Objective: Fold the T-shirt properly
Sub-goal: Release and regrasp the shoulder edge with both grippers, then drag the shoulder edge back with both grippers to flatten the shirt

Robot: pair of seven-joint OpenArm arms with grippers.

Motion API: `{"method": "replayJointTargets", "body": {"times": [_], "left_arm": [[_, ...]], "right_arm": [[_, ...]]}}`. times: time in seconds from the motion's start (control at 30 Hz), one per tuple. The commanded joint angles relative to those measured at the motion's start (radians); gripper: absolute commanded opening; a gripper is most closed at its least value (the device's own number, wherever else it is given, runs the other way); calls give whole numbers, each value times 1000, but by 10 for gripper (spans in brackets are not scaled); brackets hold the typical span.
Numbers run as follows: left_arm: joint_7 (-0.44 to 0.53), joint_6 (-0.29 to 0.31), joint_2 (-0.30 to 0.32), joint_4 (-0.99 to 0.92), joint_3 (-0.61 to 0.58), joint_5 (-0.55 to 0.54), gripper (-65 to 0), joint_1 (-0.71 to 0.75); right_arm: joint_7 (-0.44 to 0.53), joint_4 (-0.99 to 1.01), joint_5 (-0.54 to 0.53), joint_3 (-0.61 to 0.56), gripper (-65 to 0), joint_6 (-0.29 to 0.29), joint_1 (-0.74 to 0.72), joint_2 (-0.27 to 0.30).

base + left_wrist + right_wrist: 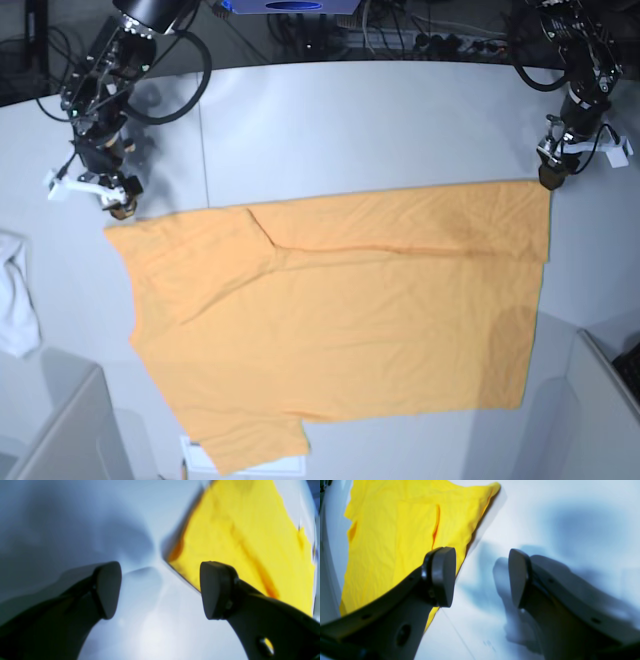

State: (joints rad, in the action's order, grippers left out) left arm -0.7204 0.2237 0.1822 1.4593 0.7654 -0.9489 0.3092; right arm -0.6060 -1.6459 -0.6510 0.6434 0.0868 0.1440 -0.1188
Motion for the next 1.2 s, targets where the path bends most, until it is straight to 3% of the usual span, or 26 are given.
{"method": "replayJointTargets", "body": {"times": [0.0, 0.1, 0.37, 0.53, 0.67, 1.0, 1.07, 1.17], "left_arm": [[15, 3, 21, -6, 6, -9, -179, -2], [17, 3, 23, -38, -4, -9, -179, -2], [17, 1, 21, -59, -17, -8, -179, -45], [17, 3, 18, -73, -54, 74, -179, -77], [17, 1, 1, -127, -53, 78, -179, -118], [12, 3, -3, -203, -56, 80, -186, -153], [12, 4, -2, -213, -57, 78, -242, -157], [12, 4, -2, -220, -113, 75, -392, -157]], "right_arm": [[18, -4, -10, -3, -338, -11, -22, 8], [18, 46, -5, 3, -338, -11, -56, 9], [19, 249, -5, -3, -341, -9, -186, 83], [36, 356, -3, 2, -342, -9, -228, 89], [77, 416, -3, -24, -342, -9, -240, 113], [139, 507, -3, -55, -342, -9, -251, 115], [139, 507, -3, -55, -342, -9, -252, 115], [139, 507, -3, -55, -342, -9, -254, 115]]}}
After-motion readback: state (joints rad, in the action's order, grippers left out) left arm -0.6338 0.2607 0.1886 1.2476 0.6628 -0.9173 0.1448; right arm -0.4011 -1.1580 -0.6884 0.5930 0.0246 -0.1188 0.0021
